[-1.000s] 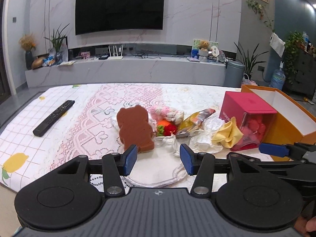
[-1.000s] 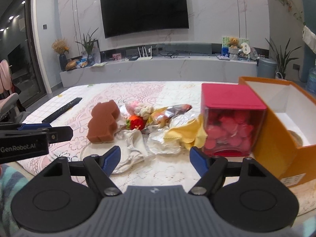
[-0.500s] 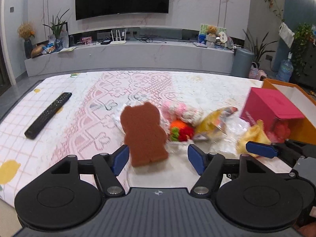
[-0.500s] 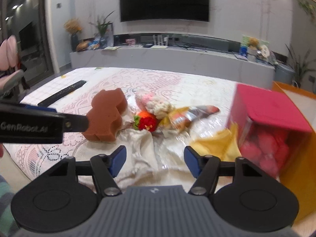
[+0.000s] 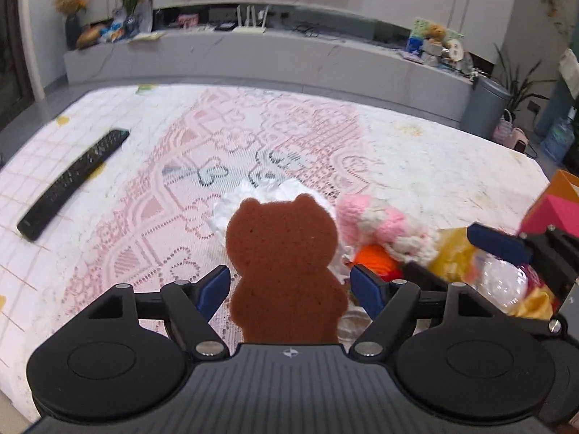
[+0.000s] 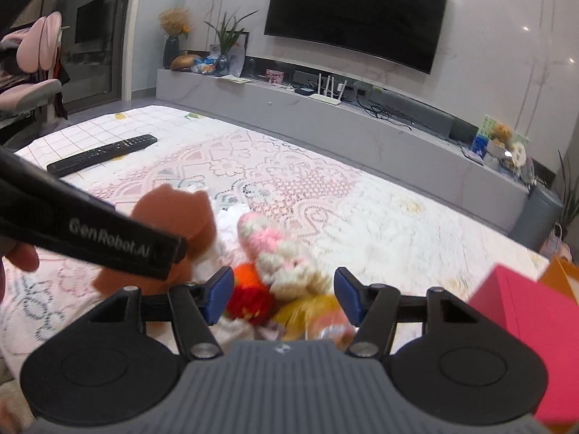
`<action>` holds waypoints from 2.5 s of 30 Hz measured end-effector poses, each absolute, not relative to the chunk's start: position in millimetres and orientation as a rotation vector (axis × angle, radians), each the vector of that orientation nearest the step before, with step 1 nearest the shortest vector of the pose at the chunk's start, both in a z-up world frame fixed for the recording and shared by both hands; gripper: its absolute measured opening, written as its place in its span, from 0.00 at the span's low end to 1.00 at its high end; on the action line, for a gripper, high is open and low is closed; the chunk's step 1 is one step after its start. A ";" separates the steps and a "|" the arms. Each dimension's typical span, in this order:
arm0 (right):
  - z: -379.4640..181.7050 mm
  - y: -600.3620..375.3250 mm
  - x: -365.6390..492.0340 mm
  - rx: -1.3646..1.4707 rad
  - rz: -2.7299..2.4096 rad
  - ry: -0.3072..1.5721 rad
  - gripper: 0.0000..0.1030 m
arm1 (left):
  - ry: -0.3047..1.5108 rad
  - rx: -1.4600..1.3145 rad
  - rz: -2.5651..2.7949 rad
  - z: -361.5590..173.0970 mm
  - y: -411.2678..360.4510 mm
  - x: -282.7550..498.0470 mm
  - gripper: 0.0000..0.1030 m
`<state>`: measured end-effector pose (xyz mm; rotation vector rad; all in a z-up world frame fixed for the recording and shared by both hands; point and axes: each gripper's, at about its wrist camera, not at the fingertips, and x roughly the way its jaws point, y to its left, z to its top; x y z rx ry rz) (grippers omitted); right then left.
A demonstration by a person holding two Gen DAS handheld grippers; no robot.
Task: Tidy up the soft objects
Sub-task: 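Grasp the brown bear sponge with the left tool while the right tool grasps the pink knitted toy, then carry the sponge and pink toy with both tools over the orange box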
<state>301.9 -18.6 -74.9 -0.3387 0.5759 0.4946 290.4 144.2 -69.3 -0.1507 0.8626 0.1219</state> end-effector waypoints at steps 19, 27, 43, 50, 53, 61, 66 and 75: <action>-104.2 -11.1 347.6 -0.257 0.556 0.634 0.35 | 0.731 -0.245 0.134 -61.3 160.2 265.3 0.64; -94.6 -10.2 331.7 -0.289 0.533 0.536 0.27 | 0.663 -0.273 0.106 -42.0 165.0 253.4 0.63; -27.6 -21.4 263.3 -0.270 0.519 0.434 0.26 | 0.571 -0.216 0.112 -9.5 140.5 213.0 0.63; -5.2 -45.5 226.5 -0.227 0.485 0.433 0.26 | 0.581 -0.226 0.064 -4.3 121.1 182.2 0.63; 3.8 -61.4 205.7 -0.211 0.470 0.424 0.26 | 0.582 -0.223 0.046 3.1 112.6 171.4 0.63; 23.9 -112.7 150.9 -0.223 0.411 0.402 0.26 | 0.546 -0.161 -0.048 25.8 68.3 150.5 0.63; 33.8 -151.8 127.6 -0.238 0.353 0.390 0.26 | 0.537 -0.105 -0.147 32.5 29.3 146.8 0.63; 45.3 -232.1 112.2 -0.255 0.219 0.401 0.26 | 0.551 -0.015 -0.391 42.9 -46.6 170.1 0.63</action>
